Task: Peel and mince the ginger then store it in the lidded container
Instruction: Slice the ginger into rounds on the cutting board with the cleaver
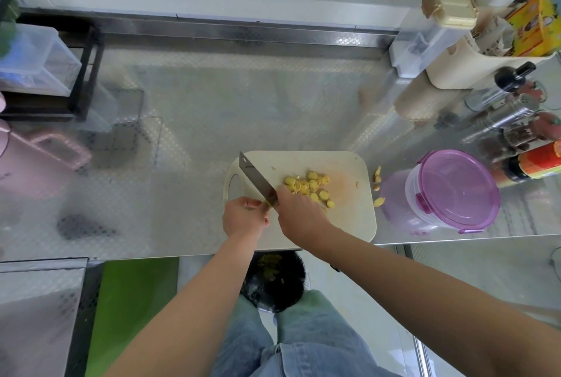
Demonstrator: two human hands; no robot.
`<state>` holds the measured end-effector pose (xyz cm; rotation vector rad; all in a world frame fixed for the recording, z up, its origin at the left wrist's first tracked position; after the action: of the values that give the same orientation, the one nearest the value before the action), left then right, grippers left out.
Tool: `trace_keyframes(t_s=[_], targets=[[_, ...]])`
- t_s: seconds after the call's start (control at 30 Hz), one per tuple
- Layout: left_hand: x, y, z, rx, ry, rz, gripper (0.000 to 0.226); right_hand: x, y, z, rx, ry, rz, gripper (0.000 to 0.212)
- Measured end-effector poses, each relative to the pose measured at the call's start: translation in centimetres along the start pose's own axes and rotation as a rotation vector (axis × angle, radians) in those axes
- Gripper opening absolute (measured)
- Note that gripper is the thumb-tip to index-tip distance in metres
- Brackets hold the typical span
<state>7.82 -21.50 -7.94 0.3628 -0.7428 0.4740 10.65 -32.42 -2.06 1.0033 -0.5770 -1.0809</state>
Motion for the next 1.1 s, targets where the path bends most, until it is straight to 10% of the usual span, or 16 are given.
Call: trace_keyframes(t_s=[1.1], targets=[[-0.2, 0.1, -0.2, -0.015, -0.059, -0.014, 0.016, -0.3, -1.1, -0.5, -0.009, -0.057, -0.088, 0.016]])
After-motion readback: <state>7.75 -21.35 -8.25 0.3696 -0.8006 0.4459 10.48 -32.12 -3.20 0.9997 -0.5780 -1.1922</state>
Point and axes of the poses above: each hand's wrist, its own z-axis away from the middle knuckle, its own y-axis out of the back of the hand, x = y × z, the point moved 2 cm from there along -z, towards the middle knuckle, and after that the axes turned 14 degrees about z, right-handed, at the moved point
